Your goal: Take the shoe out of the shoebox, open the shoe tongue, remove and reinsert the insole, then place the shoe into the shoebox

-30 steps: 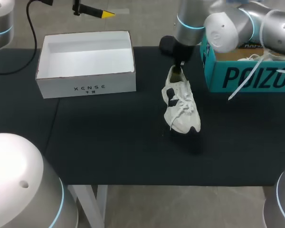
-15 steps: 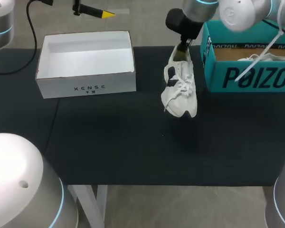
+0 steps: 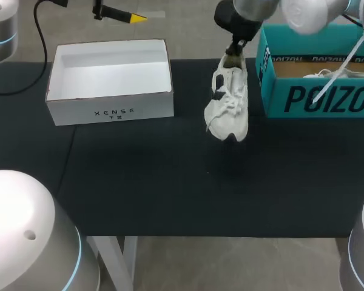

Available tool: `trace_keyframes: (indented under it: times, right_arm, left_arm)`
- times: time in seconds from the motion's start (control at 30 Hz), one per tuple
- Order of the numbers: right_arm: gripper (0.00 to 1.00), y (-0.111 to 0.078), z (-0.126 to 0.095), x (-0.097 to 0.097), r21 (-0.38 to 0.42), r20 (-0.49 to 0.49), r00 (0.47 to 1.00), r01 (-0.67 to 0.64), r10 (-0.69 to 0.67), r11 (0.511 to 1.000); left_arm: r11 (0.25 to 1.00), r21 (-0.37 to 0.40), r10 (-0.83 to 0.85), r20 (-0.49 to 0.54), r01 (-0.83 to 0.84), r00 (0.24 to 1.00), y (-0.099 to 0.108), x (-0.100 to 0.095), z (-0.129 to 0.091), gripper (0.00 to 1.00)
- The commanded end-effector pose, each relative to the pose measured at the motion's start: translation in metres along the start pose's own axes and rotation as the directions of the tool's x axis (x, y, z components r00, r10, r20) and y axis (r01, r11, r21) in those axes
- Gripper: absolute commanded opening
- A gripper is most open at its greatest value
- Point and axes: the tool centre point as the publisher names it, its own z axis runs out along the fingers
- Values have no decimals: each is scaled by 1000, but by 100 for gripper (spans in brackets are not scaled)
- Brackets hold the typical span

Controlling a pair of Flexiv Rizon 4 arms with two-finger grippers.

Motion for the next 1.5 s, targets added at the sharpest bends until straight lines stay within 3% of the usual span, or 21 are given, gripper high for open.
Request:
trace_keyframes:
  times: [0.03, 0.23, 0.4, 0.8, 0.93, 1.1, 1.27, 1.5]
  right_arm:
    - [0, 41, -6, -49, 147, 101, 906, -422, 411, 895]
    - [0, 59, -10, -103, 156, 165, 745, -667, 647, 729]
    - [0, 46, -1, -126, 190, 255, 605, -797, 755, 574]
    - [0, 46, -1, -126, 190, 255, 605, -797, 755, 574]
    - [0, 54, 0, -156, 163, 265, 462, -887, 847, 432]
    - [0, 43, -10, -196, 97, 297, 365, -931, 882, 353]
    - [0, 17, -5, -228, 82, 342, 308, -951, 888, 298]
    - [0, -16, -10, -247, 68, 358, 300, -953, 884, 296]
  left_arm:
    - [1000, -1, 0, -4, 0, 1000, 0, -1, 0, 100]
    - [1000, -1, 0, -4, 0, 1000, 0, -1, 0, 100]
    - [1000, -1, 0, -4, 0, 1000, 0, -1, 0, 100]
    - [1000, -1, 0, -4, 0, 1000, 0, -1, 0, 100]
    - [1000, -1, 0, -4, 0, 1000, 0, -1, 0, 100]
    - [1000, -1, 0, -4, 0, 1000, 0, -1, 0, 100]
    - [1000, -1, 0, -4, 0, 1000, 0, -1, 0, 100]
    - [1000, -1, 0, -4, 0, 1000, 0, -1, 0, 100]
